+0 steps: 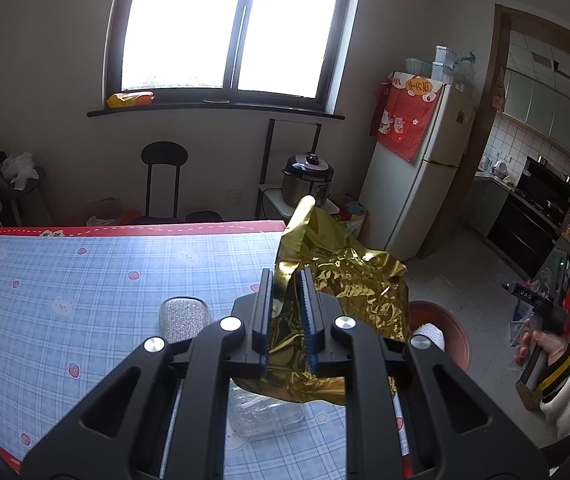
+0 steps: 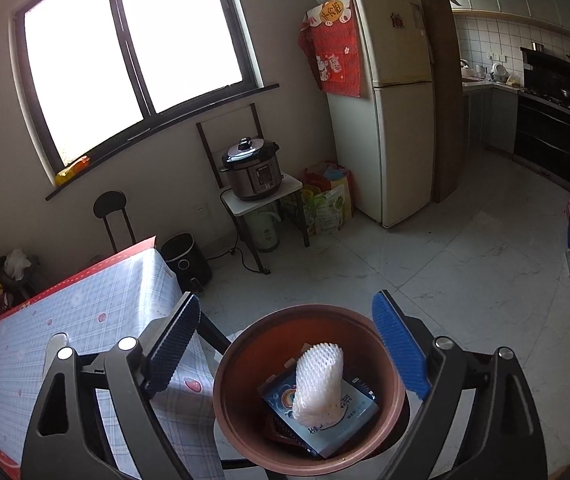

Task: Collect trash
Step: 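Carry bubble wrap with right tool to the bin and release it while left carries foil, then carry gold foil packet with left tool over the bin and release it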

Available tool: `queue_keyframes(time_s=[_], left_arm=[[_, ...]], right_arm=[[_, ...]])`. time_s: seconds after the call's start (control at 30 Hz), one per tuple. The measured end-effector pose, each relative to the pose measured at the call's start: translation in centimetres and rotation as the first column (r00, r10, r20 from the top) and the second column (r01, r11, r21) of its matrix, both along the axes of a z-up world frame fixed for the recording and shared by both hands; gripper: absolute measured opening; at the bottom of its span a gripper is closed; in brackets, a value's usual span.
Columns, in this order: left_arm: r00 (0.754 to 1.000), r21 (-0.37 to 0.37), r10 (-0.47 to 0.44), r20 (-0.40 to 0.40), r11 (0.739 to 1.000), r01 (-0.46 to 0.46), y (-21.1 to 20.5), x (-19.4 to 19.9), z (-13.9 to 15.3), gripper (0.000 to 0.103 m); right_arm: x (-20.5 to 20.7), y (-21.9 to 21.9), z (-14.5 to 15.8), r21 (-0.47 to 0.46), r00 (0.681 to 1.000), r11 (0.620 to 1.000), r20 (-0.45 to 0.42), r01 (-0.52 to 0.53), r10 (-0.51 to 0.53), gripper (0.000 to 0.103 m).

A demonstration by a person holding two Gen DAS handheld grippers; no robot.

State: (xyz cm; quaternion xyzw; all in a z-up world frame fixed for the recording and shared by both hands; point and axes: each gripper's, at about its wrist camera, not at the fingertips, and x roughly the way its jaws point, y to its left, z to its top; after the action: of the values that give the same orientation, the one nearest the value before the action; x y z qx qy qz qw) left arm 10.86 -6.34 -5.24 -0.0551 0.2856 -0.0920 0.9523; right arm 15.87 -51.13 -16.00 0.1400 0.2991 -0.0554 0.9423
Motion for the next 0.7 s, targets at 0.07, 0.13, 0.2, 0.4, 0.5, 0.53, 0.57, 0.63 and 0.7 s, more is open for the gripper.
queue_keyframes(time_s=[0.07, 0.13, 0.2, 0.4, 0.5, 0.53, 0.57, 0.63, 0.7], left_arm=[[1.0, 0.001, -0.023, 0.003, 1.0, 0.023, -0.9, 0.4, 0.0, 0.017], [0.999, 0.0, -0.053, 0.005, 0.999, 0.053, -2.2, 0.9, -0.1, 0.017], [0.996, 0.002, -0.087, 0.005, 0.996, 0.087, -3.7, 1.5, -0.2, 0.017], [0.975, 0.005, -0.221, -0.013, 0.975, 0.221, -9.5, 4.3, -1.0, 0.017], [0.956, 0.01, -0.292, -0.022, 0.956, 0.292, -12.9, 5.9, -1.5, 0.017], [0.949, 0.01, -0.314, -0.025, 0.949, 0.314, -14.0, 6.5, -1.6, 0.017], [0.941, 0.008, -0.336, -0.03, 0.942, 0.337, -15.2, 7.1, -1.8, 0.017], [0.925, 0.003, -0.379, -0.037, 0.925, 0.379, -17.5, 8.1, -2.0, 0.017], [0.907, 0.009, -0.419, -0.039, 0.908, 0.42, -20.0, 9.0, -2.2, 0.017]], right_arm=[[-0.6, -0.2, 0.5, -0.003, 1.0, 1.0, 0.007, 0.009, -0.009, 0.094], [-1.3, -0.3, 0.8, -0.008, 1.0, 1.0, 0.011, 0.016, -0.016, 0.098], [-2.2, -0.6, 1.0, -0.018, 1.0, 1.0, 0.012, 0.026, -0.025, 0.098], [-4.8, -1.9, 1.0, -0.017, 0.999, 0.999, -0.009, 0.052, -0.052, 0.098], [-6.2, -3.1, 1.1, -0.016, 0.997, 0.997, -0.015, 0.079, -0.079, 0.098], [-6.7, -3.5, 1.0, -0.014, 0.996, 0.996, -0.016, 0.09, -0.091, 0.098], [-7.1, -3.9, 1.1, -0.011, 0.995, 0.995, -0.017, 0.102, -0.103, 0.098], [-7.9, -4.9, 1.0, -0.006, 0.991, 0.991, -0.019, 0.131, -0.131, 0.098], [-8.7, -5.9, 0.9, 0.001, 0.986, 0.987, -0.021, 0.163, -0.163, 0.098]])
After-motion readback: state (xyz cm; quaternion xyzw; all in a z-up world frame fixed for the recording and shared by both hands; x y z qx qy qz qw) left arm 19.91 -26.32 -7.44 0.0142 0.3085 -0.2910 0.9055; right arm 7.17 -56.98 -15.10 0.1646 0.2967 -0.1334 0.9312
